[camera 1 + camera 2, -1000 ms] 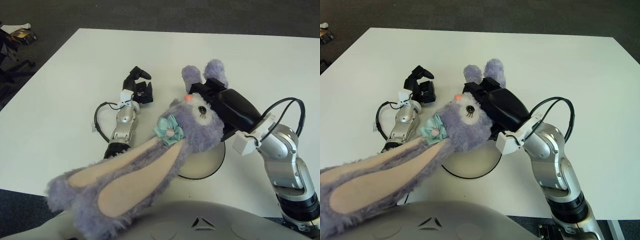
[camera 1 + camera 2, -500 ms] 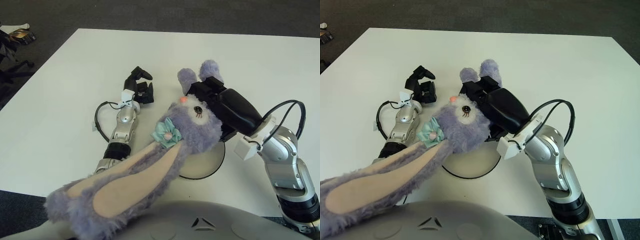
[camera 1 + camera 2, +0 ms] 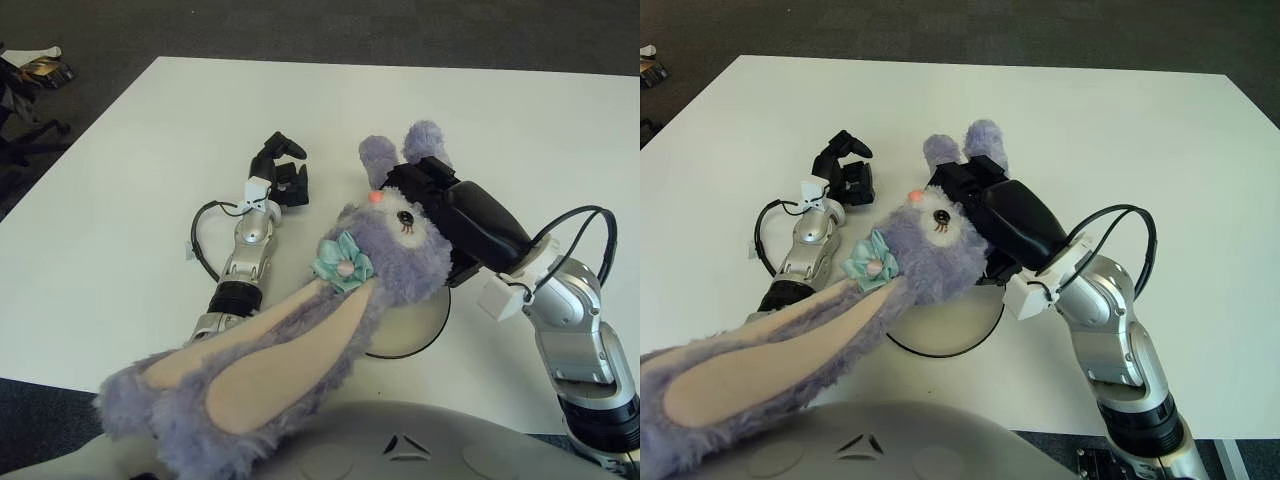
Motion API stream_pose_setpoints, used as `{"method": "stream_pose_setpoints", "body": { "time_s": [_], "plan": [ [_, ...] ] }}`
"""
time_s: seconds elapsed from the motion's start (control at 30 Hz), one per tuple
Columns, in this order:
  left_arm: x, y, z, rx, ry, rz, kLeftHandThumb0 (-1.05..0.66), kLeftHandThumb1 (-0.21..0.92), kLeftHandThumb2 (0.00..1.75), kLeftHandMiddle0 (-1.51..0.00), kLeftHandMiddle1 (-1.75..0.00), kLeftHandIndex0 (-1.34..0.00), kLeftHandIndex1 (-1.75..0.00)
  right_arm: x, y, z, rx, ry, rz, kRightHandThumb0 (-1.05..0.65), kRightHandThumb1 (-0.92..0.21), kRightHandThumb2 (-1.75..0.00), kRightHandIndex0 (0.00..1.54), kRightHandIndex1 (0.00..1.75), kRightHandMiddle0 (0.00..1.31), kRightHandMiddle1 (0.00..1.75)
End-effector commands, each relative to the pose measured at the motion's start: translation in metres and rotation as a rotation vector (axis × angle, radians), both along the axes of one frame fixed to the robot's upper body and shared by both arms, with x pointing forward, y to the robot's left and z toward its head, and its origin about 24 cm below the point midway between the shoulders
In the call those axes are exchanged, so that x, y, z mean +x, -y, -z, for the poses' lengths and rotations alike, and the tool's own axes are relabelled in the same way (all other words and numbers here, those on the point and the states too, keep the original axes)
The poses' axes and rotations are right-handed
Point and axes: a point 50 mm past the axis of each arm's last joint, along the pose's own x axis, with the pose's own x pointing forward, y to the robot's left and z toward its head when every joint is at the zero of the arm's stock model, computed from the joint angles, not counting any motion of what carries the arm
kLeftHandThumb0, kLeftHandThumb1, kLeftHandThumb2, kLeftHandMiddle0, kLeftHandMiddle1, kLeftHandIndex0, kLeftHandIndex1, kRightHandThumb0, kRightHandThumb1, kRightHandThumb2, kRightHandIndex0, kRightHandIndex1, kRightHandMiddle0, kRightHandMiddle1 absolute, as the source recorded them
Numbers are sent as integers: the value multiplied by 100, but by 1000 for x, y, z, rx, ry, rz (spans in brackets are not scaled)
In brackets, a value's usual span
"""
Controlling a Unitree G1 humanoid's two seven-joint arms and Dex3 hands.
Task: Put the doll into the plate.
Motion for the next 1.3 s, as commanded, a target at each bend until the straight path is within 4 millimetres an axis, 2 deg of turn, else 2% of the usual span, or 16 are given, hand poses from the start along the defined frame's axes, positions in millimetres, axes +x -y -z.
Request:
{"method": "stream_pose_setpoints", "body": {
  "time_s": [0.0,0.07,0.3,0.37,0.7,0.97,1.13,1.27],
  "plan": [
    [-8,-4,22,14,-64,-16,-50,24,141,-116,-175,-67,-175,6,9,-19,-2,-18,-39,17,-24,-147,1,62,2,121],
    [-7,-3,21,9,-62,-22,-50,23,141,-116,-175,-68,-175,7,13,-27,-34,-49,-63,19,-26,-147,1,59,3,120],
    [-3,0,21,-2,-68,-25,-50,23,141,-117,-175,-67,-175,7,19,-32,-119,-105,-78,21,-28,-148,0,50,4,120],
    [0,3,20,-19,-70,-29,-50,25,139,-117,-175,-66,-175,9,21,-33,-157,-107,-63,20,-25,-147,0,50,3,120],
    [13,11,10,-75,-46,-7,-48,29,135,-120,-175,-63,-175,18,31,-38,-247,-101,33,20,-18,-142,0,39,0,91],
    [25,13,-2,-63,-12,15,-48,29,134,-122,-175,-63,-175,29,34,-44,-220,-45,79,19,-16,-140,1,35,0,87],
    [29,18,-9,-44,24,27,-48,29,134,-123,-175,-62,-175,34,37,-44,-199,-6,102,5,-16,-131,6,32,0,86],
    [31,19,-12,-29,38,37,-48,29,134,-122,-175,-62,-175,38,39,-43,-192,18,112,-18,-19,-118,12,32,0,85]
  ]
}}
